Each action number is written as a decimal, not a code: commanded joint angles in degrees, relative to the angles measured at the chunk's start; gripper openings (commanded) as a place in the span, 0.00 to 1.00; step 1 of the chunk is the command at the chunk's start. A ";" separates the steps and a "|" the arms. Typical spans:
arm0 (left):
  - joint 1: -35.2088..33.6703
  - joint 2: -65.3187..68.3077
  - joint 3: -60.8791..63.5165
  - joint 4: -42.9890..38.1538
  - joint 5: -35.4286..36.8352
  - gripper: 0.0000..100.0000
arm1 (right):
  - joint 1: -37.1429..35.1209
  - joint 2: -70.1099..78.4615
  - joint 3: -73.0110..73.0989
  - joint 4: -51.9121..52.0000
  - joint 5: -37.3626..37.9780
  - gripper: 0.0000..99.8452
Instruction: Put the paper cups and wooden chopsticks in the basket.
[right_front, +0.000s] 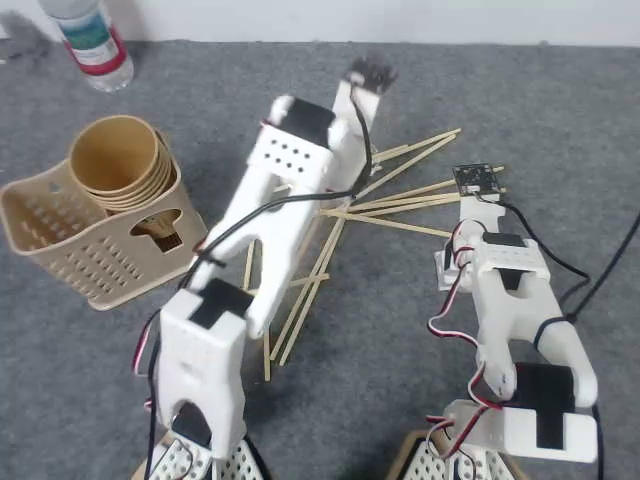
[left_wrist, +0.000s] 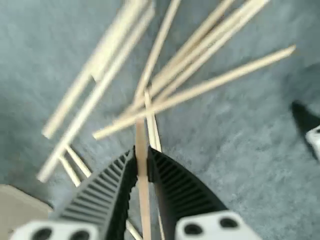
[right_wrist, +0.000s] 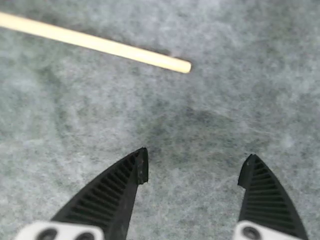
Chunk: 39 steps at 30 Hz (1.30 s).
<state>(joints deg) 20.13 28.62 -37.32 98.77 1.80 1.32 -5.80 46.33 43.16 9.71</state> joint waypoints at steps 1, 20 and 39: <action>-0.26 -6.24 -9.36 -0.79 -3.25 0.01 | -0.57 -2.33 -0.26 -1.10 -0.35 0.30; -6.86 -11.08 -57.89 0.62 -7.21 0.01 | -0.48 -2.33 -0.26 -1.19 -0.35 0.30; -51.69 -36.66 -34.95 1.85 -9.49 0.01 | -0.57 -2.24 -0.26 -2.07 -0.26 0.30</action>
<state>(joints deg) -24.97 -5.41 -81.89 99.12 -7.43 1.14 -5.80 46.33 42.11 9.71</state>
